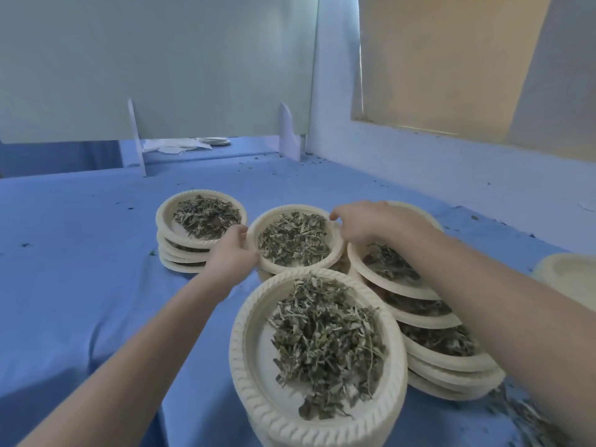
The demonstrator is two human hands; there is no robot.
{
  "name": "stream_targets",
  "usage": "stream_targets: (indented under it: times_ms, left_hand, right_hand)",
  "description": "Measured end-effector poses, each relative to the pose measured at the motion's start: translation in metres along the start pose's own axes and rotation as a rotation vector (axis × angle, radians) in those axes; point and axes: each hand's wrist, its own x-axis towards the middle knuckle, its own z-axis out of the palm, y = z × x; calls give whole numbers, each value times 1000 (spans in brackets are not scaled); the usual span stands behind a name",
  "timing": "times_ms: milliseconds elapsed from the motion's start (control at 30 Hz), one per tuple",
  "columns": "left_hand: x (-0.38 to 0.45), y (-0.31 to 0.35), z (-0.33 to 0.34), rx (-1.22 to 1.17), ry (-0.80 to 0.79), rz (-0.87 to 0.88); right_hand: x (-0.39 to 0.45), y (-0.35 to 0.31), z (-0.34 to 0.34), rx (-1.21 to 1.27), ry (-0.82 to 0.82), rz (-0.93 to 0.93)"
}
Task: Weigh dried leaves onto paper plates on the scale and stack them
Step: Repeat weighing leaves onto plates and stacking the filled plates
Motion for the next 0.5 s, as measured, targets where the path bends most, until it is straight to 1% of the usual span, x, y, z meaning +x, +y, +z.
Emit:
stream_targets:
  times_ms: [133, 267, 367, 500]
  left_hand:
    - [4, 3, 2, -14, -29, -36]
    - [0, 16, -3, 70, 37, -17]
    - [-16, 39, -8, 93, 80, 67]
    - [-52, 87, -6, 123, 28, 249]
  right_hand:
    - [-7, 2, -4, -18, 1, 9]
    - [-27, 8, -14, 61, 37, 21]
    - [-47, 13, -23, 108, 64, 14]
    - [-77, 22, -39, 147, 130, 3]
